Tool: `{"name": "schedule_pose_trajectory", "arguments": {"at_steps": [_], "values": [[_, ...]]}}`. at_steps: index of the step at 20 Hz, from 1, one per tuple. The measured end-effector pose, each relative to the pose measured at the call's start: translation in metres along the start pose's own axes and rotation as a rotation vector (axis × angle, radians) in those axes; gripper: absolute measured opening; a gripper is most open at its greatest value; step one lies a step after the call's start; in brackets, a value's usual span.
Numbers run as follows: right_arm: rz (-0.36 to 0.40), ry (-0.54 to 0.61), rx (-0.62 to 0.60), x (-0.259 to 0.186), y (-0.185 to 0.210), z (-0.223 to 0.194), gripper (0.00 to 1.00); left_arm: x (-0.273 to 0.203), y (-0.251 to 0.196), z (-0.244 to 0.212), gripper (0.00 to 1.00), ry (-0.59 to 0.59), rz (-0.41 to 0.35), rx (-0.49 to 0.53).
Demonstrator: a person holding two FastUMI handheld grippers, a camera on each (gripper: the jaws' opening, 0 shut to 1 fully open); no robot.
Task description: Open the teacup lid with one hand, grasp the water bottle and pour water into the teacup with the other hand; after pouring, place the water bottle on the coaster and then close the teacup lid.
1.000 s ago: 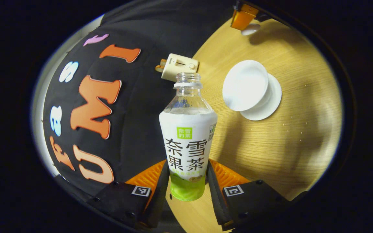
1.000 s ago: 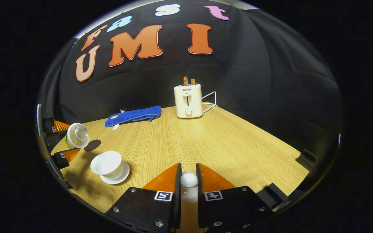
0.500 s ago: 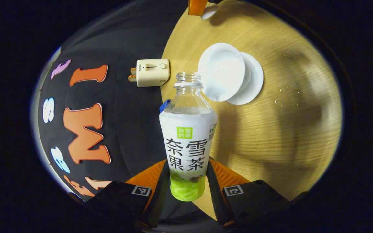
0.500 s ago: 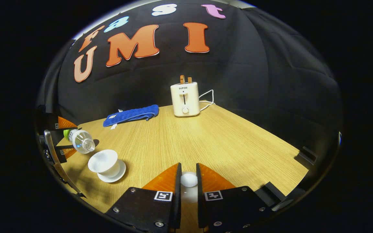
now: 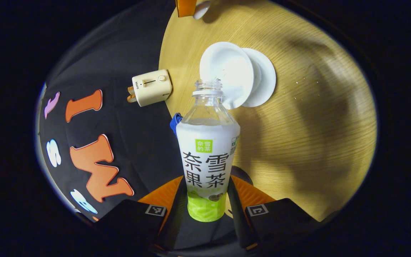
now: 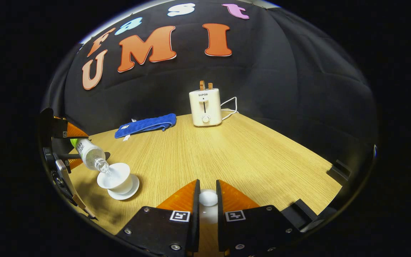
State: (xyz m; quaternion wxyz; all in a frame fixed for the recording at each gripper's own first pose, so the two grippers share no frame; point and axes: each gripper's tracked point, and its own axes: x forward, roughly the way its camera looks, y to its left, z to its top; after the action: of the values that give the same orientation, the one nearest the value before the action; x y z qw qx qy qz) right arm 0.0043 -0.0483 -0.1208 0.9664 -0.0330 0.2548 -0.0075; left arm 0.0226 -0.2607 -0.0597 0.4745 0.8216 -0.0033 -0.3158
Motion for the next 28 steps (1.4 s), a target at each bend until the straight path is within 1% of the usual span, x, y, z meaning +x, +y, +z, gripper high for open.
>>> {"name": "schedule_pose_trajectory", "arguments": {"at_steps": [1,4,5,8,9,10,15,18,22,24,25,26,27,28], "values": [[-0.001,0.000,0.000,-0.001,-0.001,0.000,0.22,0.000,0.002,0.000,0.65,0.002,0.001,0.014],[0.000,0.002,0.001,0.000,-0.001,-0.001,0.22,-0.002,0.006,-0.002,0.67,0.010,0.010,0.050],[0.000,0.003,0.001,0.000,-0.001,-0.001,0.22,-0.002,0.007,-0.002,0.65,0.017,0.016,0.062],[-0.001,0.007,-0.001,0.000,-0.002,-0.003,0.22,-0.003,0.010,0.000,0.65,0.015,0.026,0.087],[-0.004,0.007,-0.001,0.000,-0.003,-0.003,0.22,-0.005,0.013,0.001,0.69,0.017,0.030,0.102],[-0.006,0.009,0.002,0.001,-0.004,-0.003,0.22,-0.005,0.014,0.002,0.66,0.014,0.029,0.114],[-0.015,0.012,0.004,0.000,-0.008,-0.005,0.22,-0.008,0.020,0.005,0.66,0.014,0.039,0.162],[-0.016,0.013,0.005,0.000,-0.009,-0.005,0.22,-0.010,0.026,0.007,0.67,0.020,0.055,0.210],[-0.011,0.020,0.006,0.001,-0.007,-0.007,0.22,-0.010,0.029,0.014,0.66,0.011,0.050,0.248],[-0.010,0.022,0.003,0.001,-0.007,-0.008,0.22,-0.010,0.029,0.016,0.66,0.012,0.051,0.259],[-0.010,0.021,0.004,0.002,-0.008,-0.007,0.22,-0.009,0.029,0.016,0.69,0.012,0.052,0.262],[-0.010,0.020,0.005,0.001,-0.008,-0.007,0.21,-0.009,0.028,0.016,0.66,0.012,0.050,0.260],[-0.011,0.020,0.005,0.001,-0.008,-0.007,0.21,-0.008,0.027,0.015,0.66,0.010,0.043,0.251],[-0.013,0.021,0.006,0.002,-0.008,-0.007,0.22,-0.006,0.023,0.017,0.69,-0.001,0.029,0.229]]}}
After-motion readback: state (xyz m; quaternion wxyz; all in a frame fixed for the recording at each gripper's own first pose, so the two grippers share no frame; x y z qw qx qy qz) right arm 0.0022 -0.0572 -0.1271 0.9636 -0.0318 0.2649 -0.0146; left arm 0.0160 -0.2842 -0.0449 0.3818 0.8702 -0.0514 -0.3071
